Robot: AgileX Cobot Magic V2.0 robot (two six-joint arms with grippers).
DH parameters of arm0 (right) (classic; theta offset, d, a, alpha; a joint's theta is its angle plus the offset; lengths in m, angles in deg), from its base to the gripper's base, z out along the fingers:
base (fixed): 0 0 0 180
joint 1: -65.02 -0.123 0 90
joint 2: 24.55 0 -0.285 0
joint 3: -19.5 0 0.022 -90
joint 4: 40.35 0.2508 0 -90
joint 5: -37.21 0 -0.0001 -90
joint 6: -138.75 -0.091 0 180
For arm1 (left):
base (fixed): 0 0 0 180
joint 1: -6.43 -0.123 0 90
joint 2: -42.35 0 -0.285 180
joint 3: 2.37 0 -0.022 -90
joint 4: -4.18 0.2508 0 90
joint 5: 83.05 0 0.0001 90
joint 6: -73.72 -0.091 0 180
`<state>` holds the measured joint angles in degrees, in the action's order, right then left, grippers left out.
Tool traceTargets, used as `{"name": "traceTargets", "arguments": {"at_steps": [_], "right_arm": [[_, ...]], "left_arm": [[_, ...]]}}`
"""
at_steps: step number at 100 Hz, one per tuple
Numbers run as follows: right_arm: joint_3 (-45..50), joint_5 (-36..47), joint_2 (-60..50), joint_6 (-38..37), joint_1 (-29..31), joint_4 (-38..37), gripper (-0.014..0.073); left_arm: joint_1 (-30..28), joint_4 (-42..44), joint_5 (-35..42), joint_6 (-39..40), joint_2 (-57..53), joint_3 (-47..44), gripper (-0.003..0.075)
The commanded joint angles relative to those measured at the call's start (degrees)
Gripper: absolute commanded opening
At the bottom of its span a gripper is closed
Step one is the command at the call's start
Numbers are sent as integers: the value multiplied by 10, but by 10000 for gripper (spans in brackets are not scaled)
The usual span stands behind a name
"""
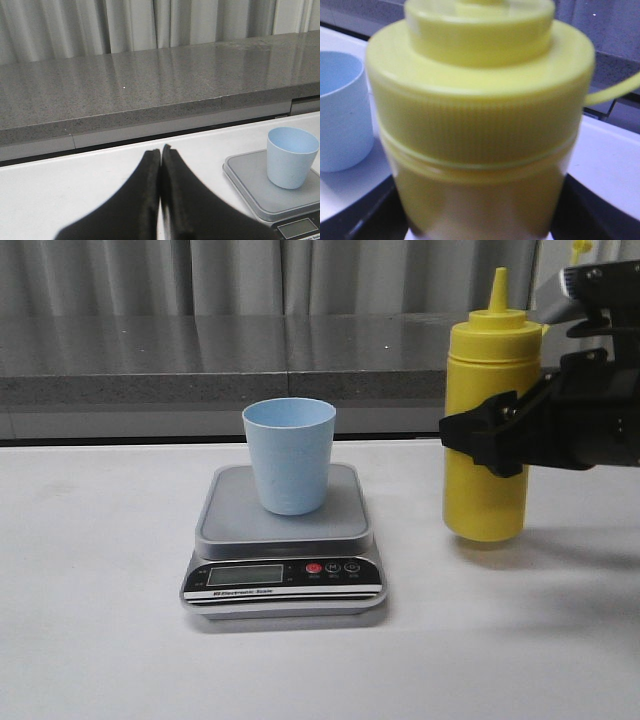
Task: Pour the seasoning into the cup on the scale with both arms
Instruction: 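Tilt the bottle with the right gripper, nozzle toward the cup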
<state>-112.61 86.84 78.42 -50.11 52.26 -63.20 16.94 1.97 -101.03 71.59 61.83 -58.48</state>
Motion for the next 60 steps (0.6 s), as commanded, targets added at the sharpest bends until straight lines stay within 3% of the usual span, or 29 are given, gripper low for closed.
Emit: {"name": "traceTargets", "arguments": {"at_steps": [1,19,60], "right_arm": [[-42,-57,-49,6,-2,-60,184],[-125,-239,-77,6,-37,-173,184],[-273,-536,-61,6,-133,-268,184]], "left_arm": [[-2,-2,46,4,6,17,-18],[-2,-2,46,4,6,17,-18],[-2,-2,46,4,6,17,-18]]}}
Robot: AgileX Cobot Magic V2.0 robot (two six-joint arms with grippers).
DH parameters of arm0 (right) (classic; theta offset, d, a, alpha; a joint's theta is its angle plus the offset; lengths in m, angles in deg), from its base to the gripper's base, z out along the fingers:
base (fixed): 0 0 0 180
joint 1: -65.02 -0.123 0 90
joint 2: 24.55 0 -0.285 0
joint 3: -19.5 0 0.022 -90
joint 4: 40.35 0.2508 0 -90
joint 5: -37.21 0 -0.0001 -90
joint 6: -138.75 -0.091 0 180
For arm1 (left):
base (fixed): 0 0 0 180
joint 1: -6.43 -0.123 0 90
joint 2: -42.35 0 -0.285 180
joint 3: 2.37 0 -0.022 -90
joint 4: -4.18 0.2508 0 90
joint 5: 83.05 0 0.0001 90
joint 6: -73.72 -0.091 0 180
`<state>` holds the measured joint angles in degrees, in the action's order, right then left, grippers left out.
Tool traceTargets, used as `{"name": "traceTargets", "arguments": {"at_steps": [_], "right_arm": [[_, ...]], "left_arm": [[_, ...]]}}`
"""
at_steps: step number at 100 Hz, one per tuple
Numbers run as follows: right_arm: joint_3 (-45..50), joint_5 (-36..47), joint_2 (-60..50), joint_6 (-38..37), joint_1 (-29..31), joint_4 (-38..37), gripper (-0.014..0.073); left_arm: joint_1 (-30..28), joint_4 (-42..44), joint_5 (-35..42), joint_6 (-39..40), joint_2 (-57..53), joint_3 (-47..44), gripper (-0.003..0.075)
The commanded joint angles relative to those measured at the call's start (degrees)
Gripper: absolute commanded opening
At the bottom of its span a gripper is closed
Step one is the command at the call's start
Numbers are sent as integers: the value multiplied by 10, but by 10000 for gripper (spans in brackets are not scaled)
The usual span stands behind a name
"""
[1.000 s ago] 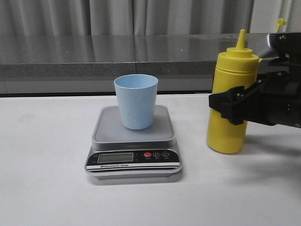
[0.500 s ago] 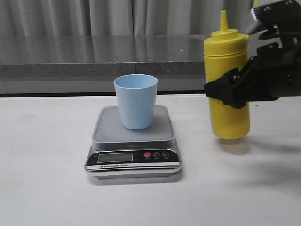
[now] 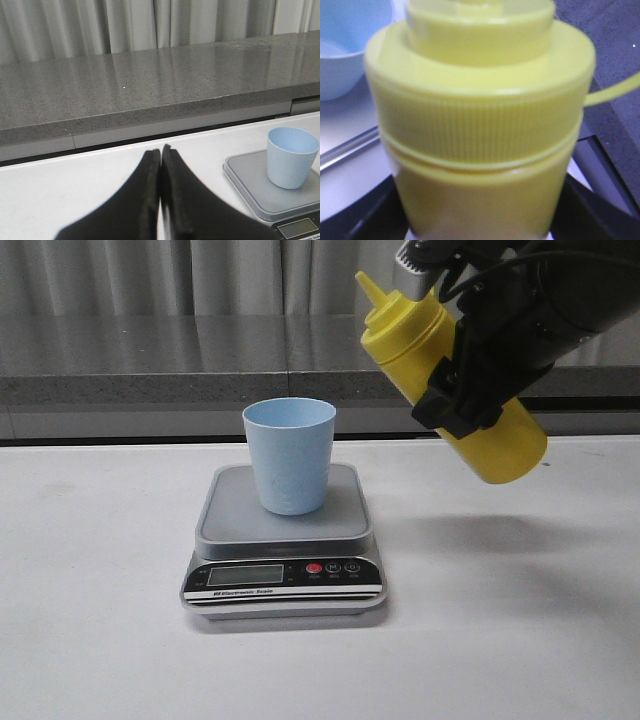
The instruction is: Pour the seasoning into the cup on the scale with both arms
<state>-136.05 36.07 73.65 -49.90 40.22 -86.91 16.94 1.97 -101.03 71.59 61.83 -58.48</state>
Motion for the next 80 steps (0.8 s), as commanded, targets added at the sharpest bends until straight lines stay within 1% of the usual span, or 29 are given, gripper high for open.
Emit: {"name": "traceTargets", "arguments": {"at_steps": [1,17,31,46,66,80], "right_arm": [[-42,-38,-12,4,-15,-38,184],[-73,-131,7,4,-47,-121,184],[-85,-180,23,4,-73,-187,184],[-86,-194,36,4,-96,-250,184],[-97,-233,45,4,-120,-284,184],[-108,-245,45,4,-121,-317,184]], "left_arm": [[-2,-2,46,4,6,17,-18],[-2,-2,46,4,6,17,-18],[-2,-2,46,4,6,17,-18],[-2,-2,46,4,6,17,-18],[-2,-2,46,4,6,17,-18],[-2,-2,46,4,6,17,-18]]}}
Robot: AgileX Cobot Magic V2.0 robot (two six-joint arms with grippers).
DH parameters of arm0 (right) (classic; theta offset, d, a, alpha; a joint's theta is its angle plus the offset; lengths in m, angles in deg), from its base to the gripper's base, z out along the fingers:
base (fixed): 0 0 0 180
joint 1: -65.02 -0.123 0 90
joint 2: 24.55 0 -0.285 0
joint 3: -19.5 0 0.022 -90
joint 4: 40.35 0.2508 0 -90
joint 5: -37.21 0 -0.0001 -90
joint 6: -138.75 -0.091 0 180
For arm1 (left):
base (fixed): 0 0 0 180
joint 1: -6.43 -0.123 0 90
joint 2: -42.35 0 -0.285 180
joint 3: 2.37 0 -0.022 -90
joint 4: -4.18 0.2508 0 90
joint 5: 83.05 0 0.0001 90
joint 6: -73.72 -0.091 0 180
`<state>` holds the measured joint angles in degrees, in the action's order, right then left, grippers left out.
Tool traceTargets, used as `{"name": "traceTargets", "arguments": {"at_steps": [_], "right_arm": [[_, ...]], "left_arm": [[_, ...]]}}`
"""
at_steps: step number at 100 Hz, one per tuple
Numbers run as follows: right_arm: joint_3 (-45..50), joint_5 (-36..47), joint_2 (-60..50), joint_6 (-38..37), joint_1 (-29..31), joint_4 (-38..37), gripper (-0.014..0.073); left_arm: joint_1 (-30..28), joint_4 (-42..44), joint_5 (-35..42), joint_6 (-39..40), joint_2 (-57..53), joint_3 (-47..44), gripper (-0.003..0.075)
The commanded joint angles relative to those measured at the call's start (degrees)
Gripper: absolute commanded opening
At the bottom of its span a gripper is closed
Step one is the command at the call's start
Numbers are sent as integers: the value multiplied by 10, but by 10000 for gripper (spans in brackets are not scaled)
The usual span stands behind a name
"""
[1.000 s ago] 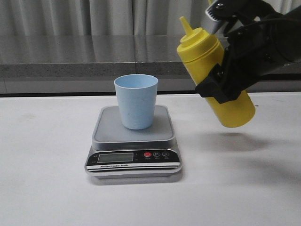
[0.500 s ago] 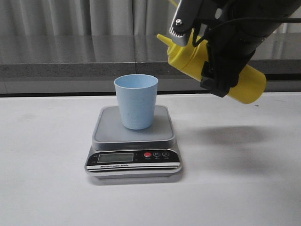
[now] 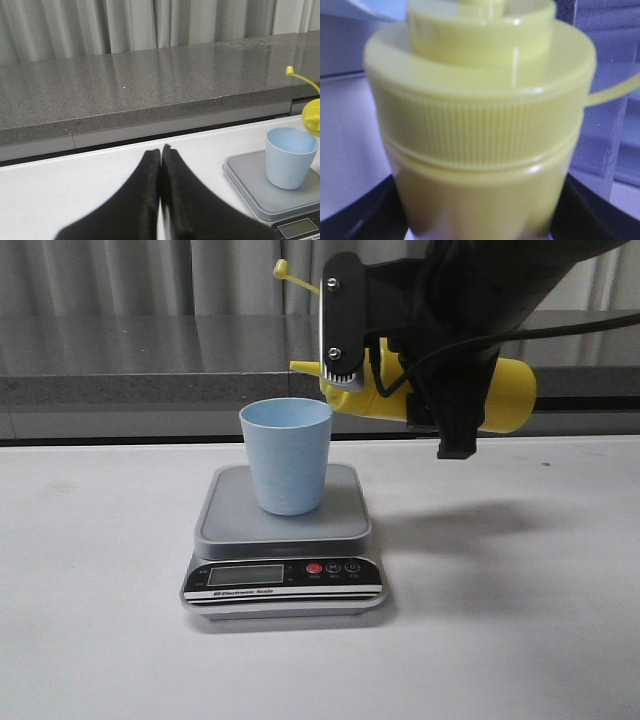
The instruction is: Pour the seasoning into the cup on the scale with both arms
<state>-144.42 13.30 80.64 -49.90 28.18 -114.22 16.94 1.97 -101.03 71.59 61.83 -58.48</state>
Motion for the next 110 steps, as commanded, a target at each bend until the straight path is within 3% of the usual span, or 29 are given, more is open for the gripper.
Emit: {"name": "traceTargets", "arguments": {"at_steps": [1,21,50,87,110], "right_arm": [[-26,-19,-25,4,-1,-46,184],[-40,-68,-25,13,-1,-88,184],[-42,-67,-25,93,-1,-102,184],[-42,-67,-25,95,-16,-138,184],[-42,-76,-25,87,-16,-122,184]], "left_arm": [[-2,-2,46,4,6,17,-18],[-2,-2,46,4,6,17,-18],[-2,-2,46,4,6,17,-18],[-2,-2,46,4,6,17,-18],[-2,-2,46,4,6,17,-18]]}}
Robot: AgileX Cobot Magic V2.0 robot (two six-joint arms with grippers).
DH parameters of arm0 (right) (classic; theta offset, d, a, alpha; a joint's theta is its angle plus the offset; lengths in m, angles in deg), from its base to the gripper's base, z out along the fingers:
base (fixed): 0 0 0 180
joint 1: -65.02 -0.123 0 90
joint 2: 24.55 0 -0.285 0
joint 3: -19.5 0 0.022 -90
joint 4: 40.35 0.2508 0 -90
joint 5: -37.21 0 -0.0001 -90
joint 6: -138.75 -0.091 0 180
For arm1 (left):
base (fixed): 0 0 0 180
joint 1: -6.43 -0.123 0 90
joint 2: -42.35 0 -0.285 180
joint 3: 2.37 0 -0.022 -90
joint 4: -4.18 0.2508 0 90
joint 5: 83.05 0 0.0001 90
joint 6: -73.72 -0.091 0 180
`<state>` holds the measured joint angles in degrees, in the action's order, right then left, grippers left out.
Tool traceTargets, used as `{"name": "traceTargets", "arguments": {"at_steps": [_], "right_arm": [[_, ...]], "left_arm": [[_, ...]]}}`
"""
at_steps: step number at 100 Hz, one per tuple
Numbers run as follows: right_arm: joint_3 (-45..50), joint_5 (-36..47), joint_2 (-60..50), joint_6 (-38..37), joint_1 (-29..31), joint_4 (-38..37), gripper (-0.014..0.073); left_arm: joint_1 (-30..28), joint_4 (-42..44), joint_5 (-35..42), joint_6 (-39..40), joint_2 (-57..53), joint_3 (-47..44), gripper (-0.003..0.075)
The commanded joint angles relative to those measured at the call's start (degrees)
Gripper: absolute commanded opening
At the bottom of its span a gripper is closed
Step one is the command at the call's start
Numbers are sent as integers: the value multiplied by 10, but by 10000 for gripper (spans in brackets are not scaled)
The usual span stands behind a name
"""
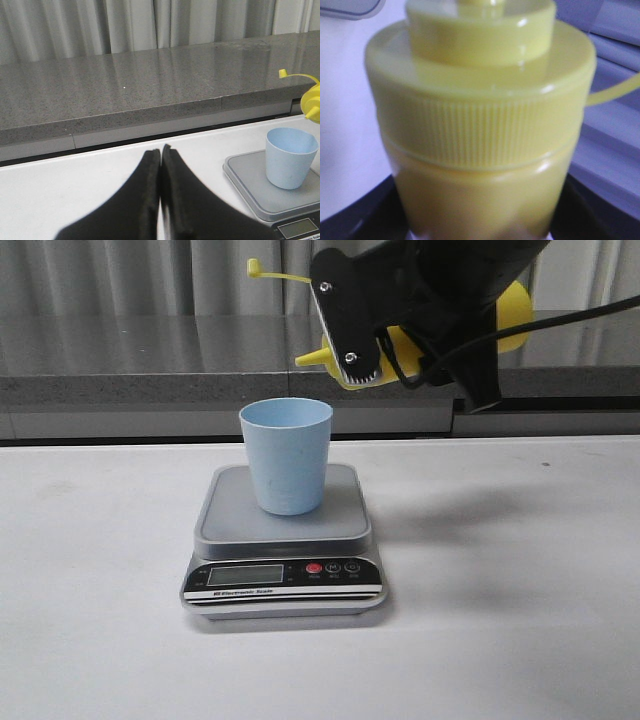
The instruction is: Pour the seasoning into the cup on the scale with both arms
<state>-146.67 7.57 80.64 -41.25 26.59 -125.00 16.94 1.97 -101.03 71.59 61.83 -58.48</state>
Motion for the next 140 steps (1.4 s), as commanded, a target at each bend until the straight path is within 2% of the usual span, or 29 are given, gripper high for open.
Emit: {"name": "traceTargets", "arguments": {"at_steps": [1,23,51,60,82,103,112,140], "right_arm": [[-20,-18,-25,-5,0,-12,184],[-20,-12,-27,-108,10,66,184],[-18,44,-55,-320,57,163,184],[-11,96,-73,-378,80,176,184],[48,327,-101,-442,155,185,184],[125,508,-100,-444,234,290,184],[160,593,-99,-419,261,339,184],[244,769,-82,-203,284,463,184]], "left_arm": [[-2,-2,46,4,6,17,-18],[-2,-2,46,4,6,17,-18],[-2,-2,46,4,6,17,-18],[-2,-2,46,4,6,17,-18],[-2,-2,46,4,6,17,-18],[-2,-2,46,4,6,17,-18],[-2,-2,46,4,6,17,-18],[-2,-2,46,4,6,17,-18]]}}
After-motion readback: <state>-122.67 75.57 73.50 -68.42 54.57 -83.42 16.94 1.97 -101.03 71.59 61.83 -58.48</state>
